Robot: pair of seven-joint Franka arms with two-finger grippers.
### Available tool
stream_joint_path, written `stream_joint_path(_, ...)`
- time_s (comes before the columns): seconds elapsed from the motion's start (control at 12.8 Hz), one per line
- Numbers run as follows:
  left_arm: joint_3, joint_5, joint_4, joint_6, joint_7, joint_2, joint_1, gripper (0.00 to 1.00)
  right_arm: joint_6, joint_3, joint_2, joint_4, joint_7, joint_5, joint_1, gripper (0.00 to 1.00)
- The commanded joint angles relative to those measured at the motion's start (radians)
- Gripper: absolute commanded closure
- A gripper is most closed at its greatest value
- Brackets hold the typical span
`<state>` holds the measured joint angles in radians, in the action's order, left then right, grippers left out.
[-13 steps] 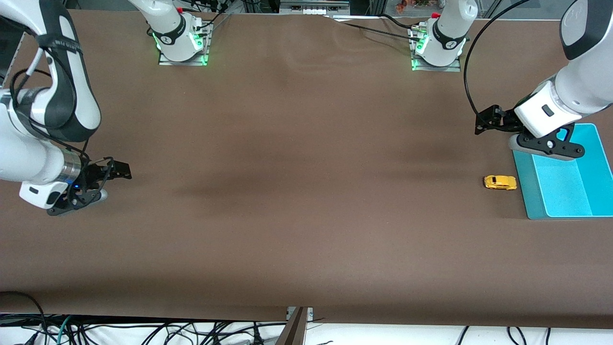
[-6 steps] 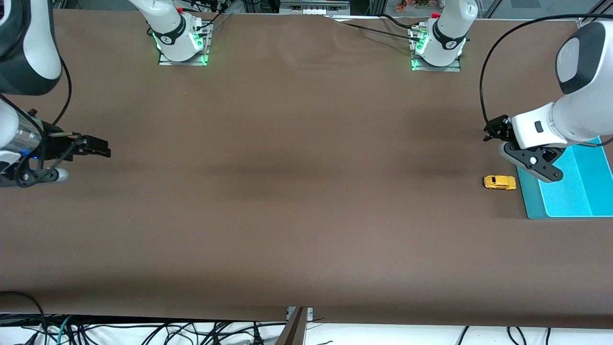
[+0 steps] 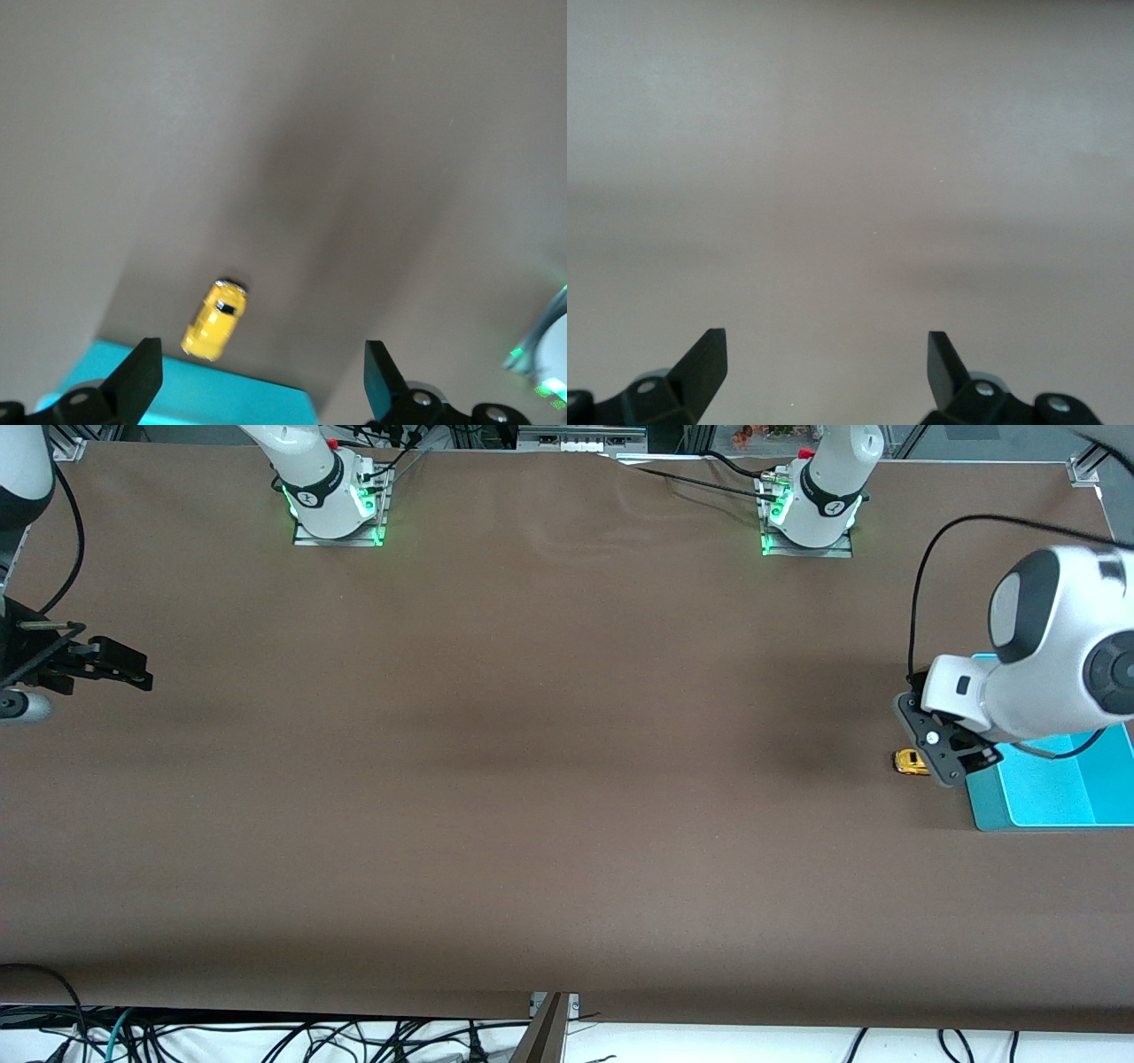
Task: Wind and store yellow beetle car
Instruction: 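Lower the left gripper onto the yellow car while the right gripper withdraws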
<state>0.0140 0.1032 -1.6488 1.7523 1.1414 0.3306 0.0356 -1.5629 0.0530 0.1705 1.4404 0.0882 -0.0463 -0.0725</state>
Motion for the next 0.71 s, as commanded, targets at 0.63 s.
stream_joint_path(0.63,-0.008,0.176,-0.284,0.426,0.388,0.025,-0.149,0.00,0.026,-0.019,-0.089,0.097,-0.013,-0.001,0.005,0.00)
